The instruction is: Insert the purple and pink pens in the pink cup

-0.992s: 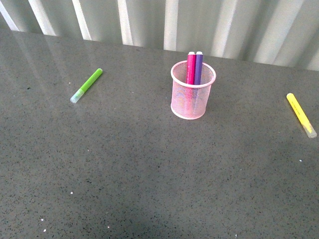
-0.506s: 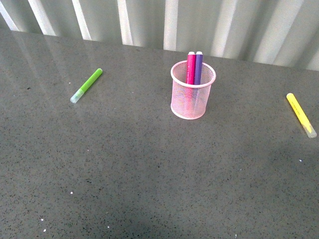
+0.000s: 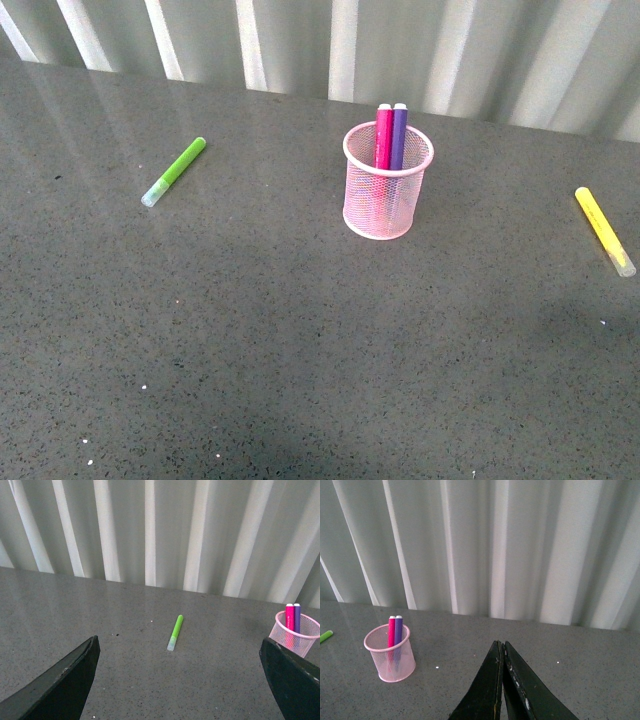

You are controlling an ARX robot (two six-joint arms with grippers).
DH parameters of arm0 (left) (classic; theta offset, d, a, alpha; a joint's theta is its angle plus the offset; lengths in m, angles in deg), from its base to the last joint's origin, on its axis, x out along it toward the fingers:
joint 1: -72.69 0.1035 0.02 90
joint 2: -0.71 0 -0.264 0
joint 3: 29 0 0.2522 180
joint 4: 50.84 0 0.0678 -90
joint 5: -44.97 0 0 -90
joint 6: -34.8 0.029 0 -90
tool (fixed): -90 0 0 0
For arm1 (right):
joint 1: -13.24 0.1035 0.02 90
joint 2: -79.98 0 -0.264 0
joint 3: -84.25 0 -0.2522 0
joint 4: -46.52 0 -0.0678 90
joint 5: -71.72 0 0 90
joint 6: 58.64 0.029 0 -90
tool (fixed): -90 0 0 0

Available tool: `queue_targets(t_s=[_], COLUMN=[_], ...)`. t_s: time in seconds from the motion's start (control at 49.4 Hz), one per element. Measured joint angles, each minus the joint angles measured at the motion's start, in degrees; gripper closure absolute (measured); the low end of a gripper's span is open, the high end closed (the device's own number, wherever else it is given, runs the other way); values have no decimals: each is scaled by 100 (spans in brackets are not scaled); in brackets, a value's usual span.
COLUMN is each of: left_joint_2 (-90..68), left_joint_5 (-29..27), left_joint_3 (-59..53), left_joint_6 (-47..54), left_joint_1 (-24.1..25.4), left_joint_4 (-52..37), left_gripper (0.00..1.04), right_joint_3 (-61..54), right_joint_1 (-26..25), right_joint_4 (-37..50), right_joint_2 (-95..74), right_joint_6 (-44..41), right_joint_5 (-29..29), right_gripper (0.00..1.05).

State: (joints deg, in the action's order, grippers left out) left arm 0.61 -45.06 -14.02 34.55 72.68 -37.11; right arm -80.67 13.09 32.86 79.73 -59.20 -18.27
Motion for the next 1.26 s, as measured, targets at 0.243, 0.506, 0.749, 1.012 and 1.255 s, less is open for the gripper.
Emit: queue_targets(t_s=[0.243,0.506,0.749,1.012,1.255], left_joint_2=[2,2,2,2,2], left_joint_5=[0,0,0,0,0], left_joint_3=[0,0,0,0,0], left_joint_6=[-2,-2,-2,-2,-2], left_joint_1=[0,0,0,0,0], left_joint_4=[0,0,0,0,0], left_gripper=[7,7,7,7,7], right_joint_3=[0,0,0,0,0], right_joint_1=[0,0,0,0,0], right_joint_4=[0,0,0,0,0], right_joint_2=[0,0,0,0,0], right_joint_6=[0,2,0,22,22], right_joint_5=[0,0,2,2,0], right_gripper=[92,51,8,7,7])
